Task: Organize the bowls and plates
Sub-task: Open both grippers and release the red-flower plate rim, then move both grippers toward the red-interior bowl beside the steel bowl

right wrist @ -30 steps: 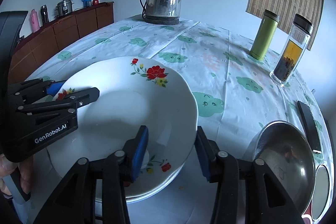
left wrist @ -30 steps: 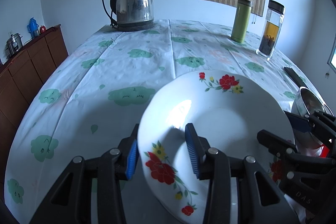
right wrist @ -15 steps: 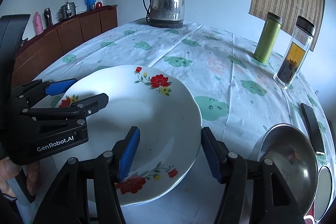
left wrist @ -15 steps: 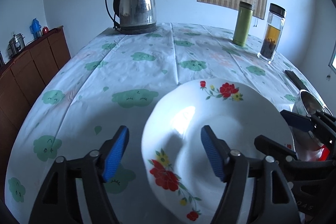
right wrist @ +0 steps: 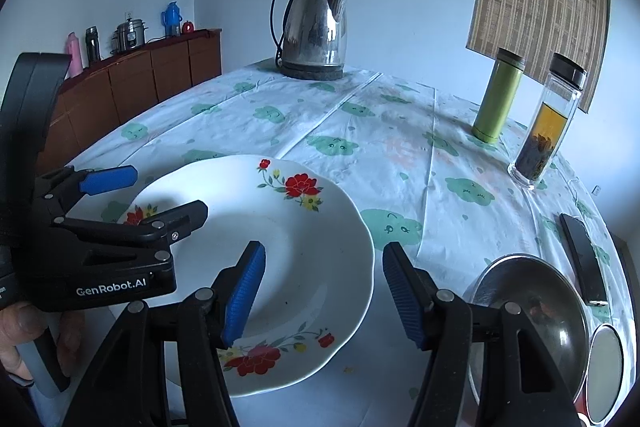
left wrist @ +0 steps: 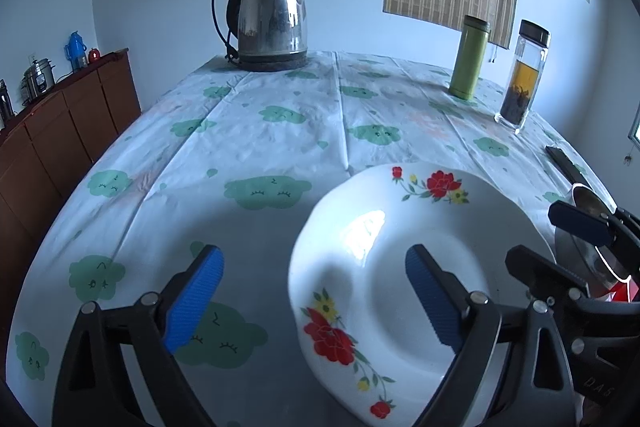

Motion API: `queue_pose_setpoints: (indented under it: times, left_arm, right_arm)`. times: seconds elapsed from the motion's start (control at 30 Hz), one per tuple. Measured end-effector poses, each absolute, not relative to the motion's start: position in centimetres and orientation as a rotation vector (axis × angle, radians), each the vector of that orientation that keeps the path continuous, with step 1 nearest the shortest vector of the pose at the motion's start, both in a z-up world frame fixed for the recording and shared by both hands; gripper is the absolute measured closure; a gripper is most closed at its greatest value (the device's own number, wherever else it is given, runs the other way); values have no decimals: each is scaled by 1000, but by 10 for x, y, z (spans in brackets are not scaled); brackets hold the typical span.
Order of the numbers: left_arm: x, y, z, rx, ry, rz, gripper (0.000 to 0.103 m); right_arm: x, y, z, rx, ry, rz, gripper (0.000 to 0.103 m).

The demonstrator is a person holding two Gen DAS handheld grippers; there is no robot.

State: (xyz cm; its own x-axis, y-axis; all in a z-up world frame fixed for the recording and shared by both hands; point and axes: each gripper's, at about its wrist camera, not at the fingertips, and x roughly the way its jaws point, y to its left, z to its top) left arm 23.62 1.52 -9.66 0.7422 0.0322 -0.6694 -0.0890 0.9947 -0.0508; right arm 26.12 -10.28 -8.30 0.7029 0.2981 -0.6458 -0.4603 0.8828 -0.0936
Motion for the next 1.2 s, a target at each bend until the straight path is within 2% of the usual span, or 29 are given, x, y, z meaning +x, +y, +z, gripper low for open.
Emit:
queue_pose_setpoints:
  times: [0.27, 0.53, 1.2]
  left_arm:
    - [234, 18, -94, -90, 716, 75, 8]
    - [224, 18, -82, -91, 623, 62, 8]
    - [206, 2, -73, -101, 587, 76, 8]
  right_arm:
    - [257, -103, -78, -248, 638, 430, 40]
    - [252, -113, -68, -206, 579, 411, 40]
    - [239, -135, -58, -113, 503, 415, 40]
